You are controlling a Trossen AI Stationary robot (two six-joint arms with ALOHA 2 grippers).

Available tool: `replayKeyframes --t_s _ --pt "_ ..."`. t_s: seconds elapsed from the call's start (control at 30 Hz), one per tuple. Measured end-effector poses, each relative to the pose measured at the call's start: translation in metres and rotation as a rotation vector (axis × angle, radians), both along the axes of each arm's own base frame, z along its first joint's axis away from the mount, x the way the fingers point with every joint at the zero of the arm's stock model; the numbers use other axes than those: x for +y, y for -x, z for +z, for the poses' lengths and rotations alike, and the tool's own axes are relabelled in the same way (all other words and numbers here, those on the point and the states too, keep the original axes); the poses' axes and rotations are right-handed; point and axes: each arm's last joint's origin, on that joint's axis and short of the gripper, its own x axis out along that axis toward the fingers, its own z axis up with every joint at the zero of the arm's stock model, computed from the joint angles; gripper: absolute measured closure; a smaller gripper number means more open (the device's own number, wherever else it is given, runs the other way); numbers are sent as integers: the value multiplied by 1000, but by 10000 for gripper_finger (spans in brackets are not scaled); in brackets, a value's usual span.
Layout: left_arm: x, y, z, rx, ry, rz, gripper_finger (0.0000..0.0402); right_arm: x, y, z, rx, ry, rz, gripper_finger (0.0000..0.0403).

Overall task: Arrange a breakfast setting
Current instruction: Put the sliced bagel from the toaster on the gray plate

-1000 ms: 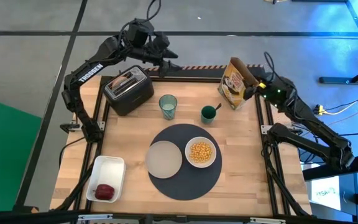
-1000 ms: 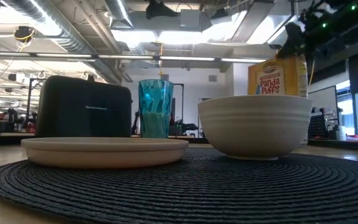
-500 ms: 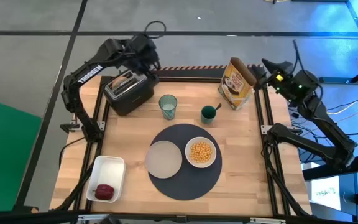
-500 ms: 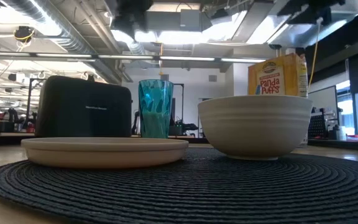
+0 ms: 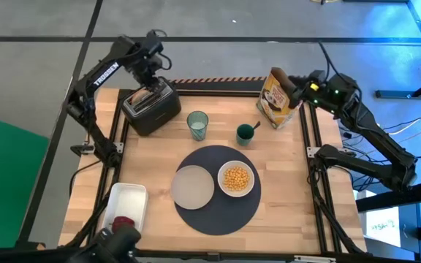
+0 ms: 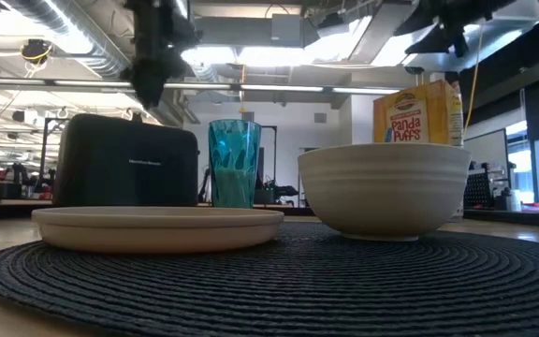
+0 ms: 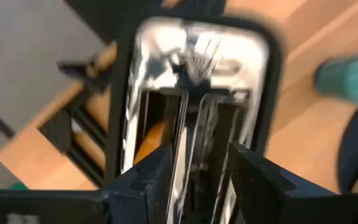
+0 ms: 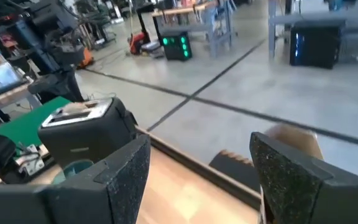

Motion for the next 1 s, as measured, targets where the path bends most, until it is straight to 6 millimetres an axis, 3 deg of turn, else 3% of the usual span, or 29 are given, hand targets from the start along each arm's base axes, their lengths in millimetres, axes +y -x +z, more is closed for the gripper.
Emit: replayKeyframes --t_s 0.17,0.53,0.67,1.0 --pt "-2 2 -25 69 69 -3 252 2 2 -4 28 -38 -2 139" --pt "-5 31 -9 97 -11 20 253 0 1 -4 33 -35 -22 139" --pt "-4 40 -20 118 25 15 253 -3 -2 -6 39 -40 -24 139" --pt "-6 41 -49 169 70 10 267 -7 -6 -5 11 -48 -15 139"
